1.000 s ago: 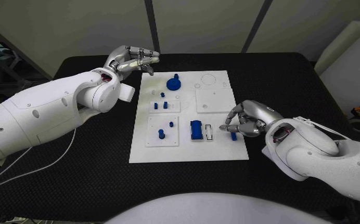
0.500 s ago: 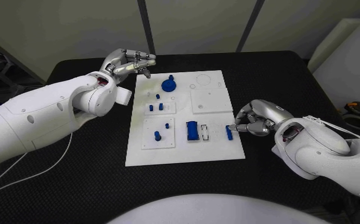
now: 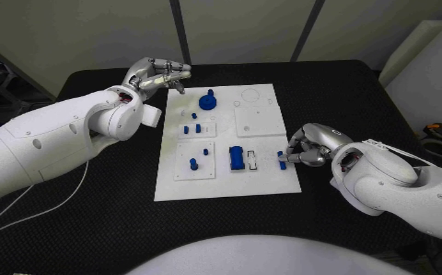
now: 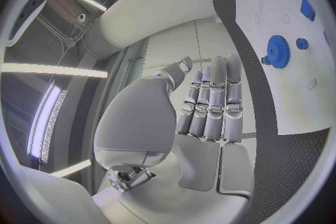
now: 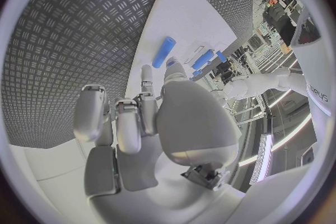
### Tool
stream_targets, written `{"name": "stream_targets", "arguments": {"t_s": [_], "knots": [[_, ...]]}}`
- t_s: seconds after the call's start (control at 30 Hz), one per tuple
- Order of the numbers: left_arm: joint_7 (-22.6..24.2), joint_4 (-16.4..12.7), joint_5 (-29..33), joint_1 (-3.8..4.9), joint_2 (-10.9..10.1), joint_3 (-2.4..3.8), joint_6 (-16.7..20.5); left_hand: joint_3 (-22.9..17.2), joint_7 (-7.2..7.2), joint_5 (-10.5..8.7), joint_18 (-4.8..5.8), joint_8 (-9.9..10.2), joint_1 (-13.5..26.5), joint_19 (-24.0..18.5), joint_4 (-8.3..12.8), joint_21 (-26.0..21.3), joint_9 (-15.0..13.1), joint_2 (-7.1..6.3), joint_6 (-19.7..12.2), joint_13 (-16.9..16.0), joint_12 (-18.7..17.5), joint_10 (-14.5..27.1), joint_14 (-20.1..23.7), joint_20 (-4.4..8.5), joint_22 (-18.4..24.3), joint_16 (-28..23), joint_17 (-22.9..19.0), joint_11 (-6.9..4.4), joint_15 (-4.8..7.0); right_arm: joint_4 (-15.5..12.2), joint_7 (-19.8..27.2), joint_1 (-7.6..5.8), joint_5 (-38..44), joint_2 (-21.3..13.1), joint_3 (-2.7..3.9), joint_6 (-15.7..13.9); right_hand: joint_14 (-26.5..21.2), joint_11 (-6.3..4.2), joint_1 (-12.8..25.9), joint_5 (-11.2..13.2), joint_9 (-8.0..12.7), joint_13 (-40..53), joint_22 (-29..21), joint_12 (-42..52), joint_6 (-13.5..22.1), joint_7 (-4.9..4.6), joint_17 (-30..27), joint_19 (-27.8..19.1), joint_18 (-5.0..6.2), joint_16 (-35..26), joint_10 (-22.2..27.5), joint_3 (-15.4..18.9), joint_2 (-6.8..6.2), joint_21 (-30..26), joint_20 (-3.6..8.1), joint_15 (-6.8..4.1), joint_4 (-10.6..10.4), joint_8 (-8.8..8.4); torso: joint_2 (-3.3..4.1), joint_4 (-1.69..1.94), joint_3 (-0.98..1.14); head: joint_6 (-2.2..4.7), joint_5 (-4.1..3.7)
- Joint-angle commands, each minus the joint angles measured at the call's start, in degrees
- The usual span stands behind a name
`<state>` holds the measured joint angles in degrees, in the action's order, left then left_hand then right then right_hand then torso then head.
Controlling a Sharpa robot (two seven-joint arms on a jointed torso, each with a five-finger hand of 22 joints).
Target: Assemble the parts on the task board
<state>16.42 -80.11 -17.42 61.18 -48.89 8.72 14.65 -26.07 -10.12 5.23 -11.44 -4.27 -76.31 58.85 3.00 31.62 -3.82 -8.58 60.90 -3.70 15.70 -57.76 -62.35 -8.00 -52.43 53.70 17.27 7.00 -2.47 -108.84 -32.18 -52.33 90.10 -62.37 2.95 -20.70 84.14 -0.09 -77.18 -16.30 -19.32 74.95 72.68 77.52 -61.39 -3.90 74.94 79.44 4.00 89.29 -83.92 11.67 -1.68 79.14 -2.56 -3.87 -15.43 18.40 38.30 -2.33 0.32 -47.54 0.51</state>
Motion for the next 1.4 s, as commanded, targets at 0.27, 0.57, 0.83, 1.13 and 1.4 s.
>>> {"name": "stream_targets", "arguments": {"t_s": [0.27,0.57,0.83,1.13,1.4], "knots": [[0.59,-0.15,0.08,0.03,-0.07,0.04,-0.56,0.32,-0.02,-0.04,1.01,-0.2,0.15,0.03,-0.03,-0.19,-0.01,0.37,0.43,0.01,0.13,0.5,0.24,-0.24,0.07,-0.22,-0.08,-0.02,-0.05,1.04,-1.13,0.23,1.22,2.09,-0.02,4.13,5.49,-0.57,-0.6,-0.58,-0.01,5.15,-0.09,-0.16,-1.14,0.39,13.34,0.07,-0.01,-0.12,-0.1,0.38,0.25,-0.15,0.04,-0.2,0.38,-0.19,-0.08,0.01,0.0,-0.3,0.11],[0.46,-0.16,0.08,0.0,-0.19,0.04,-0.56,0.33,-0.01,-0.04,1.01,-0.21,0.17,0.03,-0.05,-0.2,-0.02,0.39,0.44,0.01,0.16,0.52,0.24,-0.24,0.08,-0.22,-0.1,-0.03,-0.05,1.8,-2.03,0.47,3.24,3.52,-0.05,7.47,5.49,-0.74,-2.09,-0.79,-0.04,5.19,-0.14,-0.18,-1.45,0.56,13.37,0.03,0.0,-0.11,-0.1,0.22,0.41,-0.22,0.2,-0.36,1.08,-0.29,-0.06,-0.02,0.0,-0.49,0.29],[0.32,-0.27,0.08,0.0,-0.38,0.04,-0.66,0.32,0.01,-0.03,1.01,-0.22,0.15,0.03,-0.05,-0.21,-0.02,0.42,0.45,0.01,0.17,0.55,0.24,-0.24,0.08,-0.22,-0.1,-0.03,-0.05,2.2,-3.72,0.7,7.97,4.64,-0.08,11.03,5.54,-0.84,-5.72,2.4,0.01,5.12,0.08,-0.43,-1.54,0.6,13.6,0.12,-0.06,0.0,0.06,-0.91,0.63,-0.16,0.39,-0.52,3.16,-0.68,-0.11,0.03,-0.04,-0.74,0.4],[0.25,-0.44,0.08,0.0,-0.65,0.04,-0.65,0.32,0.01,-0.03,1.01,-0.22,0.15,0.03,-0.05,-0.21,-0.02,0.43,0.45,0.01,0.18,0.55,0.24,-0.24,0.08,-0.22,-0.11,-0.03,-0.05,1.85,-5.38,0.87,11.4,5.48,-0.08,9.81,5.61,-1.02,-9.16,-1.57,0.4,5.17,0.54,-0.63,-2.08,0.72,13.94,0.41,-0.15,0.15,0.2,-4.52,0.79,0.05,0.55,-0.63,5.13,-1.5,-0.14,-0.02,-0.02,-0.66,0.58],[0.18,-0.51,0.08,0.0,-0.71,0.04,-0.6,0.29,0.04,-0.02,1.01,-0.23,0.07,0.03,-0.01,-0.22,-0.02,0.47,0.46,0.02,0.2,0.61,0.24,-0.23,0.09,-0.22,-0.12,-0.05,-0.03,0.14,-6.68,0.87,7.19,4.77,-0.06,5.32,5.68,-1.4,-9.96,-2.84,0.49,5.29,1.3,-0.59,-2.4,1.2,14.24,0.9,-0.31,0.3,0.1,-7.52,2.01,0.52,0.79,-0.94,5.01,-1.71,-0.15,0.02,-0.1,-0.54,0.61]]}}
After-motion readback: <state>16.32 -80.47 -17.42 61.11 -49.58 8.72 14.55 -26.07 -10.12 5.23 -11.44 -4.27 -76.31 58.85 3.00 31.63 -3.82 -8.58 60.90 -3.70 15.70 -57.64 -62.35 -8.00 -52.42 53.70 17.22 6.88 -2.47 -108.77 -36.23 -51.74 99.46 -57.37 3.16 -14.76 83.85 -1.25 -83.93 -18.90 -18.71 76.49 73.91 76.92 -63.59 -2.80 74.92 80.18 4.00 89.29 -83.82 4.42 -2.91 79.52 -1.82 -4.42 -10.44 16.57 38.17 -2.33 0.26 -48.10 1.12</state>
